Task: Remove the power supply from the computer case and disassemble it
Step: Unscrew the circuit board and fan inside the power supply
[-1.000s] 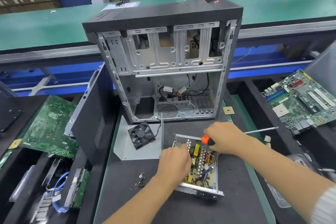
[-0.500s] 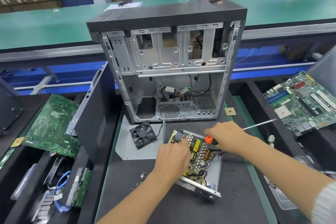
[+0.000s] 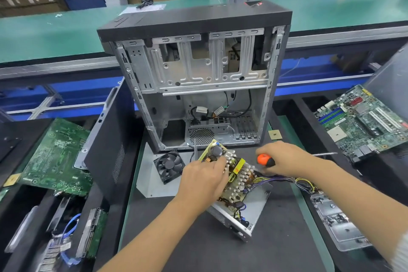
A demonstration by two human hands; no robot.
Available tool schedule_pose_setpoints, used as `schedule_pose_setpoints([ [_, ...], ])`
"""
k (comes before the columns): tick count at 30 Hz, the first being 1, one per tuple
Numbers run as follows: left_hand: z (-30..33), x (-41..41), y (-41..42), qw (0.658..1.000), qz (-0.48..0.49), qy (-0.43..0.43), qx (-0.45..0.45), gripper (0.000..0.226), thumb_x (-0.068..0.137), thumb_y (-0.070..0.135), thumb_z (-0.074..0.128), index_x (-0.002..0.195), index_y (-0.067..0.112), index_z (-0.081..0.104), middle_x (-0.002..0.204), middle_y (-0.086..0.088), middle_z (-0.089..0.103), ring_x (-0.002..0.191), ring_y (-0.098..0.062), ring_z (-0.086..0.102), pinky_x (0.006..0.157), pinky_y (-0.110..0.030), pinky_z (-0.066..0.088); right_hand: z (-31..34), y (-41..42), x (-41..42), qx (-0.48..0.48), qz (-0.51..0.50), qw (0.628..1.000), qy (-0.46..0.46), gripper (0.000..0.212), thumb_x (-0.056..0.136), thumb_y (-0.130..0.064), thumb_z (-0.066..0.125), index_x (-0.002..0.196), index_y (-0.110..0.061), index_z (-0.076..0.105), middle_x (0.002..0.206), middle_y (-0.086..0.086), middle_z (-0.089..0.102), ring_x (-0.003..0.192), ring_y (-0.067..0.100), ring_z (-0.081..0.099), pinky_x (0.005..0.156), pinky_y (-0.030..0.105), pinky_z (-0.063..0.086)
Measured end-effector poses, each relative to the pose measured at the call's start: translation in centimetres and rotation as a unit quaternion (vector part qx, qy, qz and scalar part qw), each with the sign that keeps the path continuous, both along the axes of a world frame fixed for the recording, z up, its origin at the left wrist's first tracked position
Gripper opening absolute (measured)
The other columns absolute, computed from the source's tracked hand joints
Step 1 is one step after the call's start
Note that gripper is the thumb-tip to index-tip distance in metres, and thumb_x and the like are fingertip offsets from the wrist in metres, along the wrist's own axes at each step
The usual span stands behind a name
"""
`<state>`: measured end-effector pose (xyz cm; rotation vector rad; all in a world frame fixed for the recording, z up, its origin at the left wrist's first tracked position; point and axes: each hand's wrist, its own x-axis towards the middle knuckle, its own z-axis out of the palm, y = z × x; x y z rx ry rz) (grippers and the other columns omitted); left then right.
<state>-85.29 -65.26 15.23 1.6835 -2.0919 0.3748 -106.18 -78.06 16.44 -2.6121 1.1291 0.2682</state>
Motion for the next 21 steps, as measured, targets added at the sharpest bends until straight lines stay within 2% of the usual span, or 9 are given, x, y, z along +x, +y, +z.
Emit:
schedule_pose_setpoints([
  [3, 0.4, -0.8, -0.2, 0.998, 0.031, 0.045, 0.019, 0.024, 0.068, 0.016, 0.083, 0.064, 0.011, 0.060, 0.039, 0.006, 0.039, 0.032, -0.015, 0.030, 0.042, -0.019, 0.017, 1.4, 0.8, 0.1, 0.017, -0.018, 0.997, -0.071, 0.014, 0.081, -0.026, 0.064, 0.093, -0.030, 0.059, 0.087, -0.010, 0.065, 0.081, 0.014, 0.058, 0.073, 0.035, 0.052],
  [6, 0.4, -1.8, -0.2, 0.995, 0.035, 0.079, 0.045, 0.035, 0.067, 0.012, 0.083, 0.059, 0.013, 0.049, 0.040, 0.006, 0.027, 0.036, -0.017, 0.019, 0.041, -0.020, 0.018, 2.7, 2.4, 1.0, 0.096, -0.026, 0.991, -0.085, 0.029, 0.078, -0.020, 0.065, 0.106, -0.027, 0.061, 0.093, -0.006, 0.063, 0.082, 0.014, 0.059, 0.077, 0.036, 0.052],
  [8, 0.3, -2.1, -0.2, 0.994, 0.028, 0.084, 0.062, 0.034, 0.068, 0.012, 0.083, 0.060, 0.013, 0.050, 0.038, 0.006, 0.031, 0.033, -0.018, 0.024, 0.038, -0.021, 0.021, 2.9, 3.3, 1.2, 0.073, -0.025, 0.995, -0.067, 0.036, 0.079, -0.027, 0.064, 0.114, -0.023, 0.060, 0.107, -0.004, 0.058, 0.096, 0.015, 0.056, 0.086, 0.037, 0.049],
  [10, 0.2, -2.2, -0.3, 0.992, 0.033, 0.092, 0.078, 0.032, 0.069, 0.012, 0.083, 0.062, 0.012, 0.051, 0.037, 0.004, 0.040, 0.029, -0.021, 0.035, 0.036, -0.022, 0.023, 3.0, 4.0, 1.0, 0.012, -0.039, 0.996, -0.085, 0.039, 0.080, -0.040, 0.063, 0.116, -0.028, 0.057, 0.112, -0.010, 0.055, 0.102, 0.013, 0.054, 0.087, 0.035, 0.047],
  [12, 0.0, -2.4, -0.4, 0.990, 0.039, 0.099, 0.090, 0.033, 0.068, 0.013, 0.083, 0.062, 0.012, 0.050, 0.036, 0.002, 0.042, 0.029, -0.023, 0.039, 0.037, -0.022, 0.020, 3.2, 4.6, 0.8, -0.022, -0.058, 0.991, -0.118, 0.038, 0.080, -0.048, 0.062, 0.114, -0.034, 0.052, 0.110, -0.015, 0.055, 0.100, 0.012, 0.056, 0.081, 0.032, 0.048],
  [13, -0.2, -2.4, -0.4, 0.990, 0.040, 0.102, 0.093, 0.034, 0.068, 0.014, 0.083, 0.062, 0.013, 0.050, 0.037, 0.002, 0.042, 0.029, -0.024, 0.039, 0.038, -0.022, 0.019, 3.2, 4.9, 0.8, -0.039, -0.050, 0.992, -0.106, 0.040, 0.080, -0.048, 0.061, 0.116, -0.037, 0.048, 0.109, -0.016, 0.053, 0.097, 0.013, 0.058, 0.075, 0.031, 0.047],
  [16, -0.9, -2.4, -0.6, 0.985, 0.046, 0.131, 0.102, 0.028, 0.076, 0.016, 0.077, 0.067, 0.013, 0.050, 0.041, 0.001, 0.045, 0.036, -0.025, 0.045, 0.040, -0.026, 0.024, 2.4, 5.9, 1.0, -0.120, 0.042, 0.992, 0.013, 0.049, 0.080, -0.040, 0.063, 0.123, -0.043, 0.039, 0.119, -0.007, 0.036, 0.069, 0.020, 0.056, 0.056, 0.028, 0.038],
  [19, -1.3, -2.2, -1.6, 0.972, 0.071, 0.181, 0.132, 0.021, 0.087, 0.026, 0.062, 0.076, 0.014, 0.048, 0.055, 0.002, 0.047, 0.055, -0.028, 0.053, 0.050, -0.035, 0.037, 1.1, 6.7, 1.4, -0.135, 0.088, 0.986, 0.041, 0.030, 0.081, -0.025, 0.062, 0.106, -0.032, 0.048, 0.118, 0.000, 0.032, 0.060, 0.020, 0.042, 0.050, 0.031, 0.040],
  [21, -1.6, -2.1, -1.9, 0.965, 0.074, 0.203, 0.147, 0.019, 0.088, 0.028, 0.058, 0.078, 0.013, 0.051, 0.056, 0.002, 0.046, 0.058, -0.027, 0.051, 0.055, -0.038, 0.042, 0.4, 6.9, 1.4, -0.146, 0.095, 0.984, 0.035, 0.023, 0.079, -0.021, 0.063, 0.098, -0.028, 0.052, 0.111, 0.002, 0.036, 0.056, 0.018, 0.034, 0.046, 0.030, 0.036],
])
